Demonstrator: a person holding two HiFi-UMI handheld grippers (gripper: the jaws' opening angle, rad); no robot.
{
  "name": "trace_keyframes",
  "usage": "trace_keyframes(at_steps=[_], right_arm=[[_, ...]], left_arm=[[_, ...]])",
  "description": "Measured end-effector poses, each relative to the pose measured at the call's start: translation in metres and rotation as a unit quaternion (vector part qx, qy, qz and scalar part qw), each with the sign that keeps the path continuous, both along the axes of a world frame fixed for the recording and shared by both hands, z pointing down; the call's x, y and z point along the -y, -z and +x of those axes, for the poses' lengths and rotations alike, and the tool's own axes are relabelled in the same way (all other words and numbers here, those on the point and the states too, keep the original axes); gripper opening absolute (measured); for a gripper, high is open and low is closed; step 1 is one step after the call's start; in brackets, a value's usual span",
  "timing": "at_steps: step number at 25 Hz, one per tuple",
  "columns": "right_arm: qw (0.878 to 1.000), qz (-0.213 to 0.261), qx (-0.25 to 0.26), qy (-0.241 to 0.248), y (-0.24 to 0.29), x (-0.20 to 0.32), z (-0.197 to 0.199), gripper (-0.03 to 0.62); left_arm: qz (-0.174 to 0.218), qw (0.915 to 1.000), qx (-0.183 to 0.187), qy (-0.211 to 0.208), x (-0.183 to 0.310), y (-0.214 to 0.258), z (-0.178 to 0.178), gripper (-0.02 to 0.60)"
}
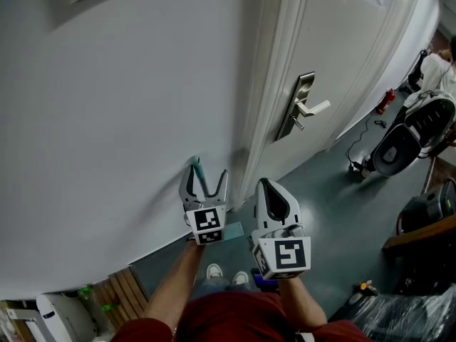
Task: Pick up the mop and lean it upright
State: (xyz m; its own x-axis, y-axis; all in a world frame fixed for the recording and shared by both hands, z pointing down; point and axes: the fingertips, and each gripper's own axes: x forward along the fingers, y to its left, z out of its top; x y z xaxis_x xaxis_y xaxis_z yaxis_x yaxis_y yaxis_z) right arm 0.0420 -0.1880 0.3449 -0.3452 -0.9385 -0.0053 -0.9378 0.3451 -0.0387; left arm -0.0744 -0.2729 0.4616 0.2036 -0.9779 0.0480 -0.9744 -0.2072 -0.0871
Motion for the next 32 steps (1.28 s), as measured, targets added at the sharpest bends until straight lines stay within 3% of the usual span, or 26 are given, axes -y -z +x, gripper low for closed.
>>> trace_keyframes(at_steps=[9,16,23,32], right_arm=[[1.000,0.002,0.006,-0.003,0.000,0.003,0.005,0.017],[1.000,0.002,0.008,-0.008,0.000,0.004,0.009,0.017],[1.000,0.001,0.008,-0.010,0.000,0.005,0.011,0.017],[1.000,0.001,0.008,-0.008,-0.001,0.005,0.008,0.017]], left_arm=[[0.029,0.9993,0.006,-0.022,-0.010,0.047,0.011,0.373],[0.043,0.9984,-0.017,-0.032,-0.027,0.087,0.010,0.373],[0.028,0.9963,-0.062,-0.052,-0.049,0.120,0.008,0.371],[0.058,0.9952,-0.055,-0.056,-0.075,0.162,0.002,0.371]])
